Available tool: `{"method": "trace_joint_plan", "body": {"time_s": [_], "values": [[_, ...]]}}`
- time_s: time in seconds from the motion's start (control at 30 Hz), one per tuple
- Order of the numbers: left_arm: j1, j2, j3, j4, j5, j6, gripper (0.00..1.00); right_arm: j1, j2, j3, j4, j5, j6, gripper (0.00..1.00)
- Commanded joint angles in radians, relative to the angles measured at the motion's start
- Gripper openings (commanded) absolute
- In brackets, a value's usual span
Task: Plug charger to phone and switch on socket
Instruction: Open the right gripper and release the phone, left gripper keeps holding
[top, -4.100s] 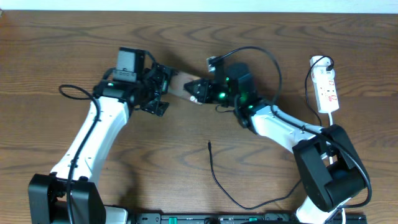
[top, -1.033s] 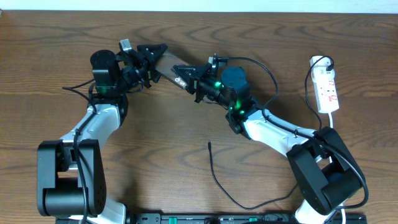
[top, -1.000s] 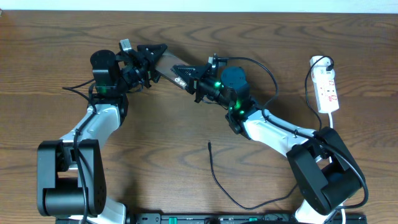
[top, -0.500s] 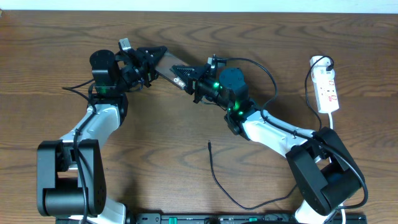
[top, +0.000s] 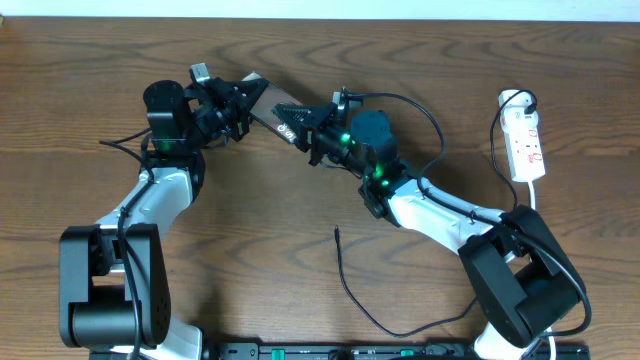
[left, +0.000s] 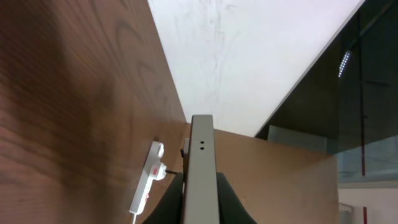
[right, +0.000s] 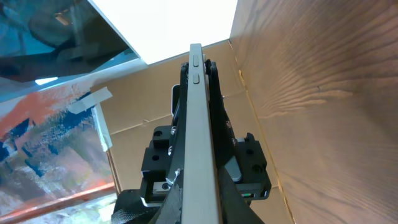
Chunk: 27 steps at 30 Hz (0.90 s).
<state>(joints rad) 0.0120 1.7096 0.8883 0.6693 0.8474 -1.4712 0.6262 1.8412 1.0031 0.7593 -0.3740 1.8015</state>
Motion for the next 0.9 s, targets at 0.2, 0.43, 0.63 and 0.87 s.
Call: {"method": "trace_joint_plan", "body": {"time_s": [0.2,0.43,0.63,0.87], "values": [[-0.002,0.002,-0.003,0.014,0.017,0.005,0.08,0.039,-0.006,0.014,-0.001,-0.035,-0.003,0.01],[-0.002,0.002,-0.003,0.014,0.017,0.005,0.08,0.039,-0.006,0.014,-0.001,-0.035,-0.003,0.28],[-0.002,0.002,-0.003,0.014,0.018,0.006,0.07,0.039,-0.006,0.014,-0.001,-0.035,-0.003,0.63],[0.031,0.002,-0.003,0.014,0.022,0.019,0.07,0.037,-0.006,0.014,-0.001,-0.036,-0.004,0.99]]}}
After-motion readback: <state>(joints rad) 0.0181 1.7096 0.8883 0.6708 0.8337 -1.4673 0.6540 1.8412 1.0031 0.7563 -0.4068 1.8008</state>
